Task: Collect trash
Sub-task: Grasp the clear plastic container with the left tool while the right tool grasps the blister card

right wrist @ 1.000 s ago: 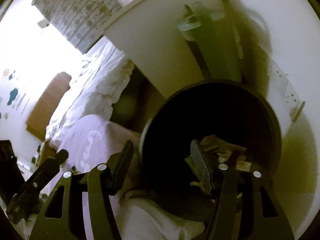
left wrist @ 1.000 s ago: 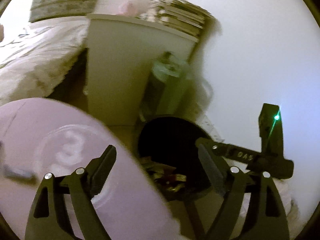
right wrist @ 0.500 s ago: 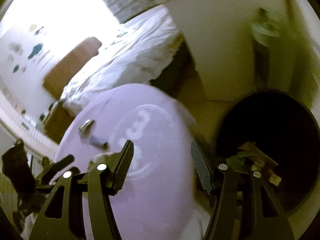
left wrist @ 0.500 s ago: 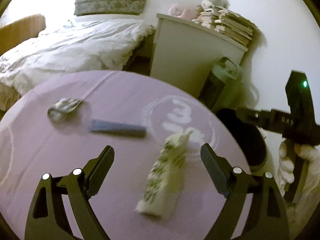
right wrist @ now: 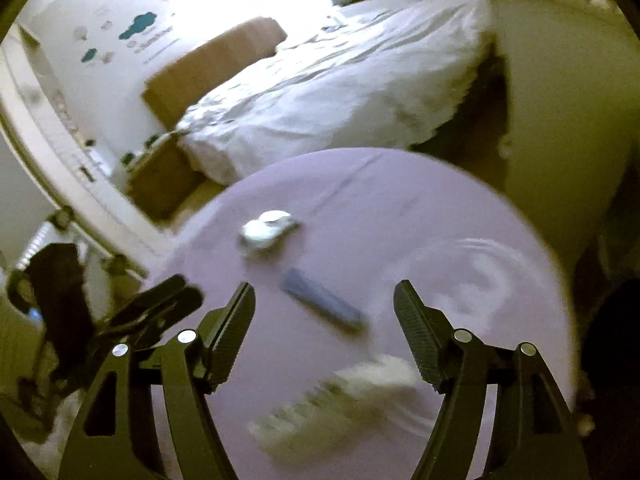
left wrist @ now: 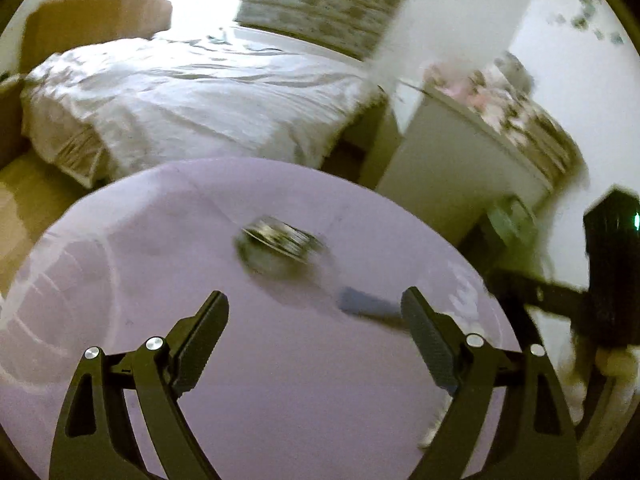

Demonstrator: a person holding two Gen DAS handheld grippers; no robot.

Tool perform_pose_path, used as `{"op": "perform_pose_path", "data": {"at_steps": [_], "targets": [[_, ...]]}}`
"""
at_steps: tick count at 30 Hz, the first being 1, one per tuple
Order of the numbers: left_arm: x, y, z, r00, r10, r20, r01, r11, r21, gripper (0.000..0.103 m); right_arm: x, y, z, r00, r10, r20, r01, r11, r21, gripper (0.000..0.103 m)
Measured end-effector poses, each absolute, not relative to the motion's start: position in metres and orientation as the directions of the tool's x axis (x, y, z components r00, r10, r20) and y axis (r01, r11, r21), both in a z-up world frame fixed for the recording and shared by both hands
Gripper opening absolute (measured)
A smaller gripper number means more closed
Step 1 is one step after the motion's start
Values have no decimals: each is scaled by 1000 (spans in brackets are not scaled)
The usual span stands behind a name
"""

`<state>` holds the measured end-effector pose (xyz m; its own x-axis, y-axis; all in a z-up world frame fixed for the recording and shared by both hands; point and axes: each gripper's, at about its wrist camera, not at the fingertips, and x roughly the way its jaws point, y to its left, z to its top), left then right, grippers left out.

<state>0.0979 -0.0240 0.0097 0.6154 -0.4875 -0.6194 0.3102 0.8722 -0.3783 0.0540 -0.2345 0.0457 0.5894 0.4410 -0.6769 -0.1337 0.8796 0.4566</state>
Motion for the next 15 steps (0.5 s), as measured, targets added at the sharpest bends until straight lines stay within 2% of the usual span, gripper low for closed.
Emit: {"op": "perform_pose_path", "data": {"at_steps": [2,6,12,15], "targets": [[116,-8,8,612,-500,-613,278,861,-426,87,74,-225,39,550,493,-674,-120,845,521,72],[146,11,0,593,-514,-619,241,847,-473,86,114,-198,21,478,530,-700,-89,823,562,72],[151,-1,-9,562,-494,-664,373,867,-329,86,159,-184,-11,398,605,-690,24,745,667,68],[148,-9,-15,557,-468,-686,423,871,-251,86,177,-182,-20,396,636,-663,71,699,712,58]]}}
